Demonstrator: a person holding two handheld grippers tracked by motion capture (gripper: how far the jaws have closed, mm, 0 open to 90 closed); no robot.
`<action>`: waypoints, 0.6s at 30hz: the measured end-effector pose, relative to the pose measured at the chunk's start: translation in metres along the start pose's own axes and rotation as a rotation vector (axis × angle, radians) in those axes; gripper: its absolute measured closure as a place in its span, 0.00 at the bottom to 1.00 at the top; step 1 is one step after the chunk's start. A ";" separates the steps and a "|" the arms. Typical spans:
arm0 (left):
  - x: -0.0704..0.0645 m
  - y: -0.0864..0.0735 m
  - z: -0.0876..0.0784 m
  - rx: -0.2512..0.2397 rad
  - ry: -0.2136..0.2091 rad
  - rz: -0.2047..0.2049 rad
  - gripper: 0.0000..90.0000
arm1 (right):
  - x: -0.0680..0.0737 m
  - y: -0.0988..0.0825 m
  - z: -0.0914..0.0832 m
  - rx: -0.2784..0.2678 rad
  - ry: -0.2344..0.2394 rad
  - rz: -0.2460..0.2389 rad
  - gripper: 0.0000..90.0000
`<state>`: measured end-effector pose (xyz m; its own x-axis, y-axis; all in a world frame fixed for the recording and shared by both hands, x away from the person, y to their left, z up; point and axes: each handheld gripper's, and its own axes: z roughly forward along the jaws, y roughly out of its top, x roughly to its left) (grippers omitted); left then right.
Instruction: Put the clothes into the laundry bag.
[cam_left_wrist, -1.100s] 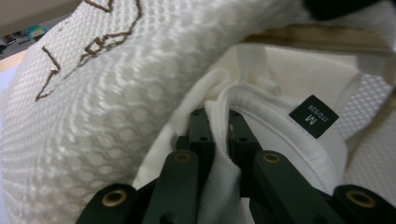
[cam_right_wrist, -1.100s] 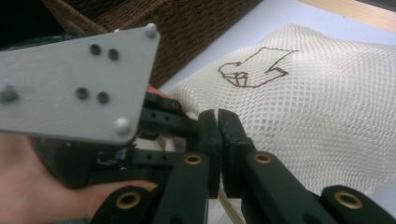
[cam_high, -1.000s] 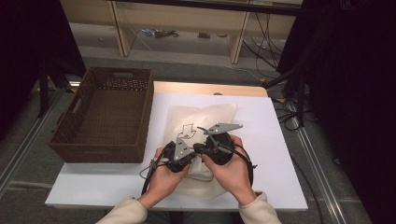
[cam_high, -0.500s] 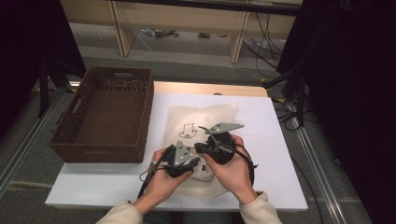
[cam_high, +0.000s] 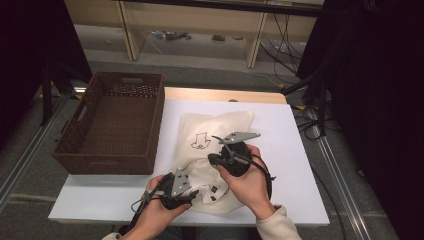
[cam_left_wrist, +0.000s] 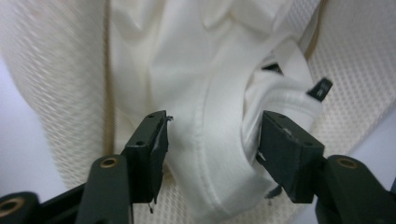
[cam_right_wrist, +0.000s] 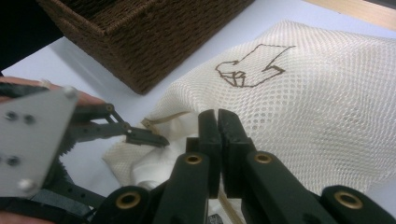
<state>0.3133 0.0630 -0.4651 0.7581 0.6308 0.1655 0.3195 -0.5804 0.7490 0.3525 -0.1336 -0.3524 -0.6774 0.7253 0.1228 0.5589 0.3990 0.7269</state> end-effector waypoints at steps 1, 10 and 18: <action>-0.001 -0.001 0.002 0.007 0.005 -0.009 0.44 | -0.001 0.000 0.000 -0.003 0.001 -0.017 1.00; 0.004 -0.005 0.018 0.059 -0.016 -0.041 0.64 | 0.001 0.000 0.002 0.011 0.005 -0.009 1.00; 0.005 0.004 0.022 -0.053 -0.117 -0.210 0.91 | 0.009 -0.001 0.007 0.019 0.018 -0.029 1.00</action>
<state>0.3309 0.0526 -0.4749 0.7398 0.6692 -0.0699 0.4486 -0.4132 0.7925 0.3488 -0.1234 -0.3569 -0.7019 0.7030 0.1142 0.5476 0.4302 0.7176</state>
